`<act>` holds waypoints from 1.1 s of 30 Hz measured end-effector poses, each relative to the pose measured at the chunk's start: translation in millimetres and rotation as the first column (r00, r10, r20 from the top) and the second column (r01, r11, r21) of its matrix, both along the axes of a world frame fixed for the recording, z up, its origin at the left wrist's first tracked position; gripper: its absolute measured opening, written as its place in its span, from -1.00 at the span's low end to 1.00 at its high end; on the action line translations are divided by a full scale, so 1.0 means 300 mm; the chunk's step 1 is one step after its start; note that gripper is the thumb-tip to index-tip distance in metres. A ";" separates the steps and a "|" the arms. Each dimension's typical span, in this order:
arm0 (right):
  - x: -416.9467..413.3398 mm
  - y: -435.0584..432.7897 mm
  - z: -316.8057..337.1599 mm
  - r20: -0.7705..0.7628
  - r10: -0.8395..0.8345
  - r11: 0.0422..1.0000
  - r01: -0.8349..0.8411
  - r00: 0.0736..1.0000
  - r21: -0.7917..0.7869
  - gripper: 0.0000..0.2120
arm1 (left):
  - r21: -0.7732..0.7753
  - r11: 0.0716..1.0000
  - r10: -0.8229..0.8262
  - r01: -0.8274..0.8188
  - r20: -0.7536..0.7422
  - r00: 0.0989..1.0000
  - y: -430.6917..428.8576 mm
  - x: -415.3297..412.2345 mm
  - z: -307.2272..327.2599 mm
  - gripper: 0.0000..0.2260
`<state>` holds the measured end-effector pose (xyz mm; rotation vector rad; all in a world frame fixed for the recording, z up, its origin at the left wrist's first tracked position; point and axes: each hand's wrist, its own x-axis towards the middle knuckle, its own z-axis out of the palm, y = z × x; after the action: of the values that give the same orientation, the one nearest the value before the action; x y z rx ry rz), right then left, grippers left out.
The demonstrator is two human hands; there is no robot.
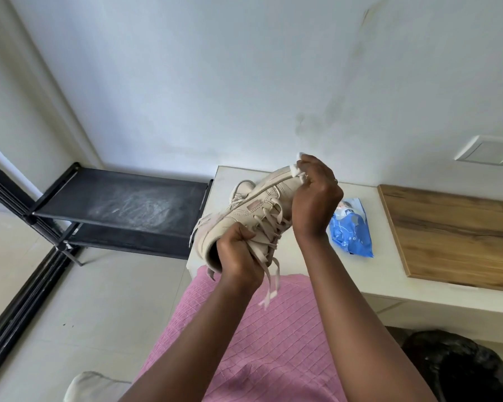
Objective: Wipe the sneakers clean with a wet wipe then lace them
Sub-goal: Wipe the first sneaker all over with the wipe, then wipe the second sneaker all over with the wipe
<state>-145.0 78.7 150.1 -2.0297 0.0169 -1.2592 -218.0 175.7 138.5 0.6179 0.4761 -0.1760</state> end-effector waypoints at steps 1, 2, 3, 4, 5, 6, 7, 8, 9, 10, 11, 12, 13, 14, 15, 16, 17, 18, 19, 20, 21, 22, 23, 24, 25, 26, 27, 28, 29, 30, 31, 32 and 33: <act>0.010 -0.005 -0.018 -0.001 -0.024 0.998 0.024 1.000 0.063 -0.67 | -0.028 1.000 -0.013 0.012 -0.028 1.000 -0.012 0.013 -0.015 -0.80; 0.017 -0.010 -0.037 -0.006 -0.054 0.991 0.055 0.998 0.125 -0.66 | -0.069 0.998 -0.021 0.017 -0.053 0.998 -0.024 0.028 -0.027 -0.81; 0.019 -0.014 -0.056 -0.015 -0.092 0.980 0.093 0.996 0.176 -0.66 | -0.110 0.994 -0.025 0.017 -0.072 0.997 -0.031 0.040 -0.030 -0.76; 0.020 -0.022 -0.078 -0.032 -0.127 0.966 0.131 0.991 0.224 -0.67 | -0.149 0.989 -0.024 0.012 -0.080 0.997 -0.038 0.055 -0.035 -0.69; 0.024 -0.034 -0.106 -0.063 -0.156 0.948 0.168 0.986 0.269 -0.68 | -0.191 0.982 -0.019 0.002 -0.087 0.996 -0.047 0.077 -0.046 -0.61; 0.026 -0.045 -0.136 -0.108 -0.176 0.929 0.201 0.978 0.311 -0.70 | -0.235 0.972 -0.014 -0.009 -0.095 0.995 -0.054 0.099 -0.058 -0.55; 0.026 -0.055 -0.168 -0.174 -0.187 0.908 0.238 0.967 0.345 -0.71 | -0.283 0.959 -0.017 -0.013 -0.104 0.994 -0.064 0.118 -0.063 -0.51; 0.023 -0.061 -0.203 -0.251 -0.189 0.889 0.274 0.949 0.367 -0.72 | -0.328 0.944 -0.018 -0.024 -0.126 0.992 -0.076 0.136 -0.070 -0.48; 0.017 -0.062 -0.239 -0.314 -0.181 0.878 0.297 0.932 0.376 -0.72 | -0.358 0.933 -0.018 -0.036 -0.147 0.989 -0.089 0.151 -0.075 -0.46; 0.015 -0.066 -0.276 -0.370 -0.156 0.871 0.305 0.916 0.386 -0.71 | -0.356 0.934 -0.021 -0.042 -0.171 0.985 -0.109 0.171 -0.084 -0.44; 0.013 -0.070 -0.308 -0.428 -0.115 0.861 0.305 0.897 0.408 -0.71 | -0.338 0.940 -0.020 -0.050 -0.199 0.980 -0.130 0.191 -0.096 -0.43; 0.013 -0.081 -0.336 -0.494 -0.072 0.847 0.315 0.866 0.428 -0.71 | -0.312 0.948 -0.016 -0.060 -0.236 0.972 -0.156 0.216 -0.112 -0.43; 0.017 -0.096 -0.364 -0.561 -0.046 0.837 0.337 0.827 0.430 -0.72 | -0.284 0.956 -0.011 -0.073 -0.281 0.960 -0.179 0.242 -0.131 -0.47; 0.020 -0.115 -0.385 -0.612 -0.033 0.832 0.361 0.790 0.421 -0.72 | -0.270 0.959 -0.007 -0.083 -0.316 0.949 -0.198 0.266 -0.148 -0.55; 0.031 -0.142 -0.406 -0.656 -0.020 0.820 0.388 0.755 0.421 -0.71 | -0.257 0.959 0.015 -0.116 -0.364 0.931 -0.221 0.299 -0.174 -0.67; 0.044 -0.169 -0.428 -0.687 -0.008 0.794 0.422 0.727 0.437 -0.70 | -0.272 0.949 0.036 -0.158 -0.405 0.913 -0.243 0.334 -0.202 -0.80; 0.062 -0.194 -0.448 -0.710 0.008 0.753 0.463 0.705 0.468 -0.68 | -0.289 0.936 0.053 -0.198 -0.443 0.895 -0.263 0.366 -0.227 -0.84; 0.083 -0.216 -0.468 -0.710 0.035 0.687 0.499 0.703 0.528 -0.66 | -0.302 0.927 0.061 -0.223 -0.466 0.883 -0.283 0.398 -0.255 -0.81; 0.102 -0.234 -0.485 -0.676 0.076 0.578 0.520 0.733 0.629 -0.64 | -0.303 0.921 0.074 -0.245 -0.482 0.873 -0.300 0.424 -0.276 -0.79; 0.126 -0.250 -0.502 -0.610 0.137 0.424 0.510 0.780 0.748 -0.62 | -0.301 0.921 0.081 -0.249 -0.476 0.876 -0.320 0.451 -0.298 -0.77; 0.146 -0.262 -0.514 -0.518 0.210 0.244 0.469 0.829 0.849 -0.61 | -0.295 0.922 0.087 -0.250 -0.472 0.877 -0.340 0.472 -0.318 -0.75; 0.163 -0.272 -0.531 -0.423 0.272 0.077 0.419 0.864 0.905 -0.61 | -0.293 0.925 0.081 -0.241 -0.467 0.880 -0.361 0.497 -0.345 -0.73; 0.178 -0.284 -0.553 -0.348 0.316 -0.052 0.382 0.883 0.923 -0.63 | -0.294 0.927 0.074 -0.234 -0.467 0.881 -0.372 0.517 -0.370 -0.73; 0.189 -0.294 -0.573 -0.294 0.350 -0.138 0.360 0.889 0.923 -0.66 | -0.304 0.926 0.060 -0.226 -0.471 0.880 -0.380 0.537 -0.392 -0.75; 0.202 -0.306 -0.603 -0.255 0.377 -0.191 0.344 0.891 0.919 -0.68 | -0.312 0.925 0.046 -0.218 -0.477 0.878 -0.387 0.555 -0.410 -0.75; 0.216 -0.316 -0.633 -0.220 0.397 -0.231 0.330 0.891 0.915 -0.69 | -0.310 0.926 0.045 -0.214 -0.472 0.880 -0.393 0.572 -0.429 -0.75; 0.229 -0.322 -0.661 -0.190 0.415 -0.266 0.319 0.890 0.910 -0.70 | -0.308 0.926 0.054 -0.220 -0.467 0.883 -0.396 0.587 -0.440 -0.74; 0.240 -0.326 -0.682 -0.169 0.431 -0.288 0.312 0.886 0.905 -0.70 | -0.297 0.928 0.068 -0.225 -0.459 0.886 -0.400 0.601 -0.448 -0.74; 0.249 -0.331 -0.696 -0.152 0.442 -0.297 0.304 0.884 0.905 -0.70 | -0.285 0.930 0.081 -0.232 -0.457 0.886 -0.404 0.610 -0.446 -0.74; 0.257 -0.337 -0.706 -0.135 0.448 -0.299 0.290 0.884 0.909 -0.70 | -0.266 0.936 0.091 -0.231 -0.451 0.888 -0.409 0.617 -0.452 -0.76; 0.264 -0.343 -0.711 -0.120 0.453 -0.296 0.276 0.883 0.915 -0.70 | -0.243 0.942 0.104 -0.232 -0.444 0.890 -0.414 0.621 -0.452 -0.78; 0.269 -0.345 -0.710 -0.105 0.457 -0.296 0.263 0.883 0.918 -0.69 | -0.218 0.949 0.116 -0.229 -0.434 0.893 -0.418 0.624 -0.456 -0.80; 0.272 -0.346 -0.703 -0.091 0.457 -0.304 0.251 0.885 0.919 -0.69 | -0.211 0.952 0.116 -0.224 -0.428 0.896 -0.419 0.622 -0.457 -0.82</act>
<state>-63.5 -25.1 -60.9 -0.5139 0.8413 -0.1124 -31.3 49.9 1.4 0.2783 0.8998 -0.1968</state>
